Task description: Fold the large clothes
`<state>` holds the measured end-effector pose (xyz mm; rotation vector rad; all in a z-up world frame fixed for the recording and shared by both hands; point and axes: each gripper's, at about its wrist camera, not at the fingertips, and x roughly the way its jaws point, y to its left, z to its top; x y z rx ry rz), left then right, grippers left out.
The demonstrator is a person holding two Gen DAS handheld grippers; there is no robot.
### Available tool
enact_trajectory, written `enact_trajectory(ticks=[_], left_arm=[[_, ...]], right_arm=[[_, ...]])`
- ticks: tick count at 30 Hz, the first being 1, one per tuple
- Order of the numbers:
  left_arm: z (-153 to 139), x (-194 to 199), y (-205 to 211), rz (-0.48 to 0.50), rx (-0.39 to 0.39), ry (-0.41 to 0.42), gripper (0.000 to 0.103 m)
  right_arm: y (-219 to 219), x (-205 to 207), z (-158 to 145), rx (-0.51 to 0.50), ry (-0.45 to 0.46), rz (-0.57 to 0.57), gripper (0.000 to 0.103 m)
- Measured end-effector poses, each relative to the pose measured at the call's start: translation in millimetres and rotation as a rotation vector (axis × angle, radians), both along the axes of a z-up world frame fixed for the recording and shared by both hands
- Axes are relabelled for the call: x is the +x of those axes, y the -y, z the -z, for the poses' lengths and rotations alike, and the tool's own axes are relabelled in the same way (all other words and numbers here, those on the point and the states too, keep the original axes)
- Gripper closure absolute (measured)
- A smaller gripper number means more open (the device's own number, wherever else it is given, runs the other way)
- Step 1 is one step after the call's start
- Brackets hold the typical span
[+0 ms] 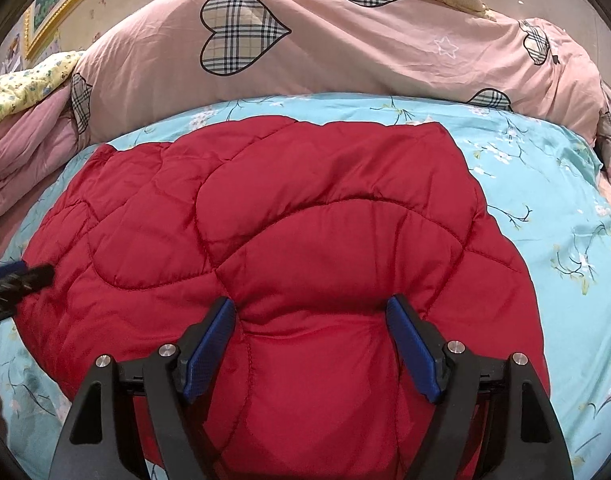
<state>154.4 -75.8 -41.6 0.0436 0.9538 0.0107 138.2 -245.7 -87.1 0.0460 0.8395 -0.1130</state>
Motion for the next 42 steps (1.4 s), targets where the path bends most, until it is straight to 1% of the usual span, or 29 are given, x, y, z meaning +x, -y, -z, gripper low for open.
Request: enact_trajectory(ticks=[3,5,7,9,11,13,18,25,28,31,37,39,42], left_arm=[[3.4,2.6,2.9,0.017,0.022,0.01,0.02],[5.6,4.0,5.6,0.021,0.034,0.011,0.019],[6.9,6.3,7.3,0.029,0.042,0.012,0.018],[8.0,7.5,8.8,0.033,0.043,0.01,0.015],[11.9,9.6,9.4,0.039,0.046,0.007,0.014],[16.0,13.5,5.9,0.045,0.052,0.009,0.012],[20.2,15.6,6.2,0.048,0.065,0.017,0.01],[20.3,15.4,6.8,0.047,0.066,0.013,0.009],[20.0,15.1,6.9,0.046,0.066,0.009,0.009],[19.3,14.1,7.4,0.045,0.066,0.008,0.009],[17.6,14.5,8.8,0.051,0.079,0.011,0.009],[15.0,13.0,6.9,0.055,0.07,0.009,0.009],[7.6,5.0,-0.1,0.046,0.036,0.005,0.009]], right_arm=[[-7.3,-12.8,-17.0,0.02,0.015,-0.017,0.023],[-15.7,-19.1,-21.8,0.017,0.01,-0.045,0.023],[-21.8,-18.6,-16.9,-0.009,-0.027,-0.055,0.023],[-21.7,-12.7,-4.2,-0.05,-0.068,-0.042,0.023],[-15.8,-7.2,3.7,-0.049,-0.081,-0.02,0.02],[-10.8,-3.5,7.0,-0.034,-0.081,-0.005,0.017],[-10.5,-1.4,10.3,-0.04,-0.078,0.001,0.017],[-11.3,-2.2,9.8,-0.04,-0.081,0.004,0.016],[-13.2,-6.4,4.8,-0.033,-0.074,0.01,0.017],[-17.6,-16.3,-5.0,-0.04,-0.035,0.015,0.018],[-11.7,-7.5,8.9,-0.04,-0.073,0.015,0.015],[-11.8,-5.7,9.6,-0.043,-0.077,0.017,0.014],[-10.9,-6.3,7.1,-0.03,-0.084,0.018,0.014]])
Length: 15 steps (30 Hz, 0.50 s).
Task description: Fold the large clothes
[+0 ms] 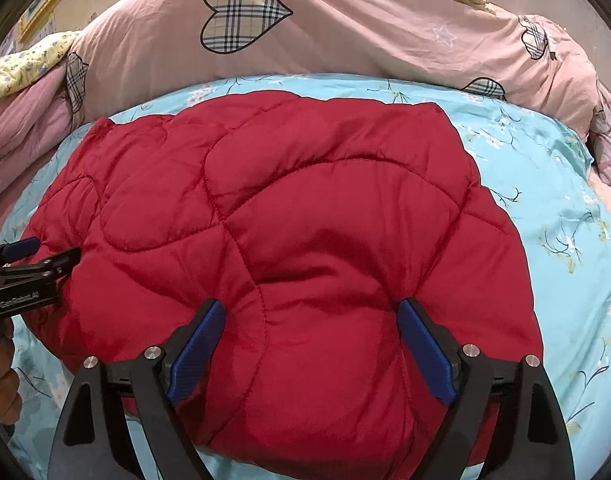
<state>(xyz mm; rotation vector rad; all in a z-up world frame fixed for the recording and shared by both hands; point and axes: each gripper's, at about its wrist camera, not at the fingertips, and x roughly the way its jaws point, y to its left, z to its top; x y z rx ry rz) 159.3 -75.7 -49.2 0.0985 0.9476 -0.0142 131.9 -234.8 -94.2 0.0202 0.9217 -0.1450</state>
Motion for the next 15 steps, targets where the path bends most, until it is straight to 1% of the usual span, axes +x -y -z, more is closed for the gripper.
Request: enact_trajectory(ticks=[2,4,6,9,13,15], left_arm=[[-6.2,-11.3,-3.8,-0.005,-0.01,0.002,0.009],[-11.4,-22.7,-7.4,-0.004,-0.017,0.009,0.007],[-15.0,-36.0,-10.3,-0.004,-0.02,0.004,0.006],[-17.1,-52.0,-14.2,-0.004,-0.022,-0.009,0.006],[-13.1,-83.3,-19.1,-0.002,-0.043,-0.04,0.003],[-8.6,-96.3,-17.3,0.003,-0.028,-0.06,0.002]], right_arm=[[1.2,-6.0,-5.8,0.02,0.007,0.001,0.014],[1.5,-13.3,-13.6,0.044,0.018,-0.001,0.015],[0.2,-24.7,-22.9,0.063,0.03,-0.01,0.013],[-4.3,-44.7,-32.6,0.072,0.043,-0.034,0.013],[-10.5,-75.1,-34.6,0.094,0.038,-0.06,0.013],[-12.3,-89.7,-30.0,0.111,0.025,-0.06,0.01]])
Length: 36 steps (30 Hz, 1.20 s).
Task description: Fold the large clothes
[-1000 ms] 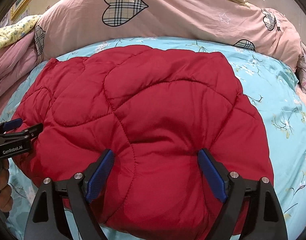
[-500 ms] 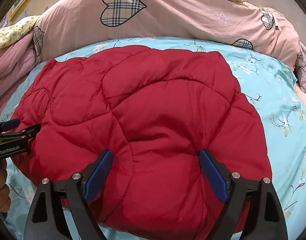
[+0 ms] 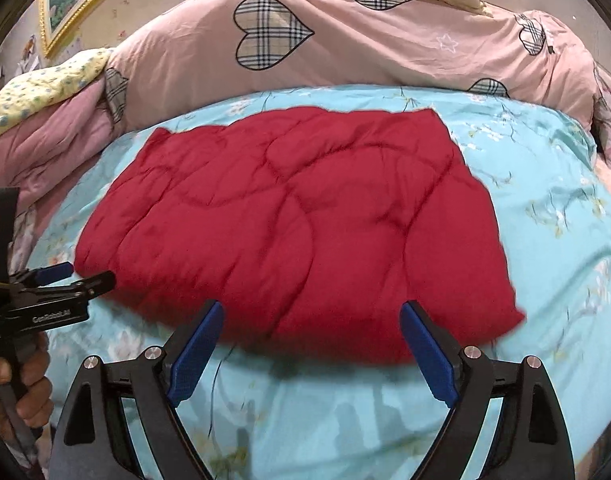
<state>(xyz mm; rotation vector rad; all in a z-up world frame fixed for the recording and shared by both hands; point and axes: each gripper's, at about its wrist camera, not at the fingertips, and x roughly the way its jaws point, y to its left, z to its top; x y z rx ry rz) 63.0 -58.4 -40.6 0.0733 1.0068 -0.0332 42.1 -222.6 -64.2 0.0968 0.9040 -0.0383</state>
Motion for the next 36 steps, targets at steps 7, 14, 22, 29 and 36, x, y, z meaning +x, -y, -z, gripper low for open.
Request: enact_trajectory(ticks=[7,14,22,29,36], left_arm=[[3.0,-26.7,2.8,0.001,0.085,-0.024,0.002],[-23.3,-40.4,10.0,0.002,0.108,0.019,0.002],[-44.9,-54.6,10.5,0.007,0.107,0.074,0.001],[-45.7,-45.0,8.6,0.006,0.1,0.067,0.001],[-43.6,-27.4,7.1,0.005,0.095,0.064,0.001]], right_arm=[[-8.7,-33.0,17.4,0.017,-0.072,-0.018,0.008],[-16.0,-39.1,-1.2,0.011,-0.057,-0.029,0.007],[-28.1,-36.6,-26.1,-0.031,-0.013,-0.064,0.001],[-28.6,-22.7,-22.8,-0.041,-0.022,-0.057,0.001],[-22.3,-9.3,-19.5,-0.041,-0.034,-0.032,0.001]])
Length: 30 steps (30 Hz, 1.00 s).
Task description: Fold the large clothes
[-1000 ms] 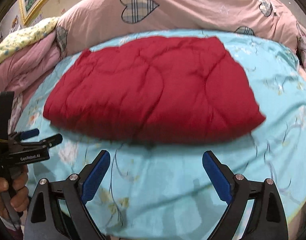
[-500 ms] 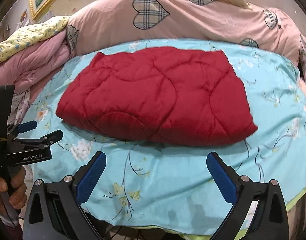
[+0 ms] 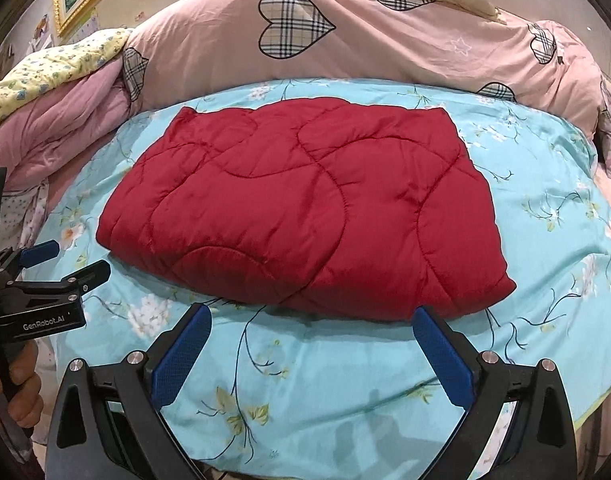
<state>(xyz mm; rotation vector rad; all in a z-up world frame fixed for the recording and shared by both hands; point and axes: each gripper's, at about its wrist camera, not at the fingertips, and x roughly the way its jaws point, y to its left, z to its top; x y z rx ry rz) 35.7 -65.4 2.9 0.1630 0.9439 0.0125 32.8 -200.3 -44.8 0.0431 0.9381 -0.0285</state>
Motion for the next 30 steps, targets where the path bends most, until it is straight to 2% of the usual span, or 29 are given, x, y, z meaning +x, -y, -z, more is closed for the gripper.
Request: enact_trajectory(ticks=[30], left_arm=[[7.7,20.4,4.9,0.004,0.0,-0.006,0.001]], right_arm=[[10.6,20.3,2.4,-0.001,-0.009,0.013,0.001]])
